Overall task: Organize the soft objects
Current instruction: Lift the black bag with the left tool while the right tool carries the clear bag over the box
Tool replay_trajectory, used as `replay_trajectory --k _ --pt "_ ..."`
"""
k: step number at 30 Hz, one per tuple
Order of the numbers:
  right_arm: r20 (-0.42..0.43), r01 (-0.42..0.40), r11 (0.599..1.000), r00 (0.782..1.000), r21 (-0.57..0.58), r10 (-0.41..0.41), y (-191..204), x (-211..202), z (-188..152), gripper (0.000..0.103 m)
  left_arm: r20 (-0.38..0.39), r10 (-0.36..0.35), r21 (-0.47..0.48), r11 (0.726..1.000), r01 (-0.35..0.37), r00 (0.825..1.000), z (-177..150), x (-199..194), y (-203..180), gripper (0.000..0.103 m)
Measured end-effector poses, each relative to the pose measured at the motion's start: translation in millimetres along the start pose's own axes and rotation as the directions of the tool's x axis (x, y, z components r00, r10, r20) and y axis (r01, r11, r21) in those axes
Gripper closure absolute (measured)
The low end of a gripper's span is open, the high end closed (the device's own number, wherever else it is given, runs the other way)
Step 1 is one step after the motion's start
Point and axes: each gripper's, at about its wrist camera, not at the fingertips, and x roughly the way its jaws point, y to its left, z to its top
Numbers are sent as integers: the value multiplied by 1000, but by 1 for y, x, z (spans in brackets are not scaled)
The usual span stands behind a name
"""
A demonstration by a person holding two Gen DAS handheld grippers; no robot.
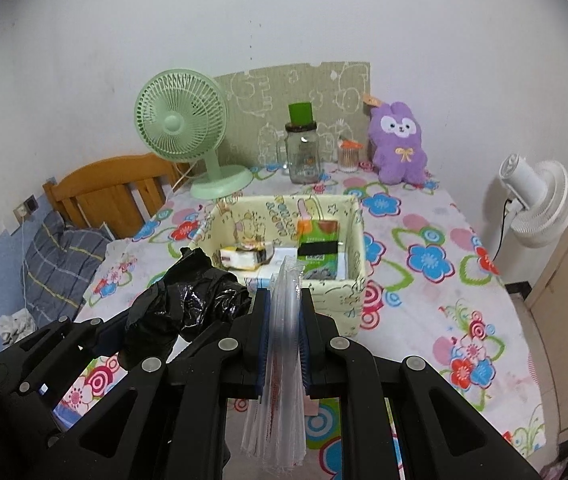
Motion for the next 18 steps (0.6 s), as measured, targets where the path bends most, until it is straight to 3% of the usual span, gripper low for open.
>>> replay_trajectory --k 18 --pt "56 5 1000 998 -17 -4 -6 -6 19 88 52 5 8 1000 -5 999 19 -2 -4 57"
